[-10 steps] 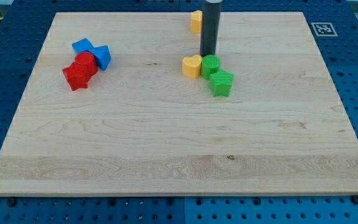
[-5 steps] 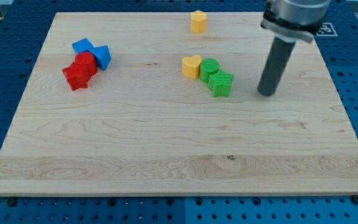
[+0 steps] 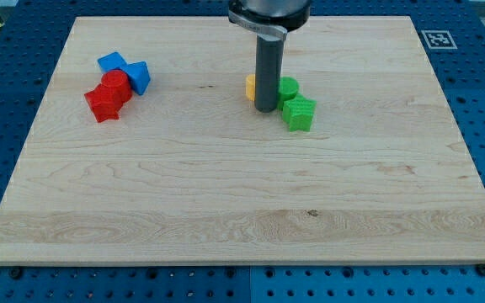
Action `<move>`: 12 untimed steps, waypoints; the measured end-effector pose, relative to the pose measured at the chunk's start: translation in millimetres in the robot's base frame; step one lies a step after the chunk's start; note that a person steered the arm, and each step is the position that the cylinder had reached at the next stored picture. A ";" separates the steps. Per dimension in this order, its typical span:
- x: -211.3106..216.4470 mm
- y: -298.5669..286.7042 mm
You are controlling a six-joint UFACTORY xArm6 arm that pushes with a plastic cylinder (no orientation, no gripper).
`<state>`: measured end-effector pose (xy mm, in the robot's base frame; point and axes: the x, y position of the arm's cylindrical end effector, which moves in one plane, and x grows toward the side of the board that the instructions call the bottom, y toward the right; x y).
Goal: Slide the yellow heart to the bottom left of the yellow hexagon
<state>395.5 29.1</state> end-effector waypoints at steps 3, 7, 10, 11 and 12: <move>-24.8 -9.2; -34.7 -25.1; -85.4 -27.0; -103.7 -27.0; -118.2 -27.0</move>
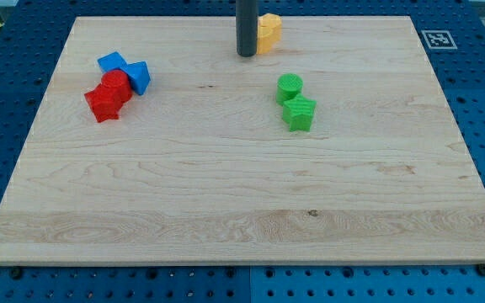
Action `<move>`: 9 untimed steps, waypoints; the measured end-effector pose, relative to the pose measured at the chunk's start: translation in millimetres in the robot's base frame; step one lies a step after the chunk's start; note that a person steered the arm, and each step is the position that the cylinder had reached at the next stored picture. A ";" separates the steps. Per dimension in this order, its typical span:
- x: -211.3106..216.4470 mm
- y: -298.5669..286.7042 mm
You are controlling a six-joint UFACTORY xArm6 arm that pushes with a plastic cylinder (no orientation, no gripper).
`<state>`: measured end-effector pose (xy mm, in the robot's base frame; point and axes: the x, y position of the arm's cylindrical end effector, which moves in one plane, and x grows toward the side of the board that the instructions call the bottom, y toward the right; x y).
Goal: Slide the yellow heart to the bottom left of the yellow hexagon
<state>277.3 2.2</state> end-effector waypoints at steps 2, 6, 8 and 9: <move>17.7 25.2; -21.0 47.6; -25.7 102.6; -42.1 113.5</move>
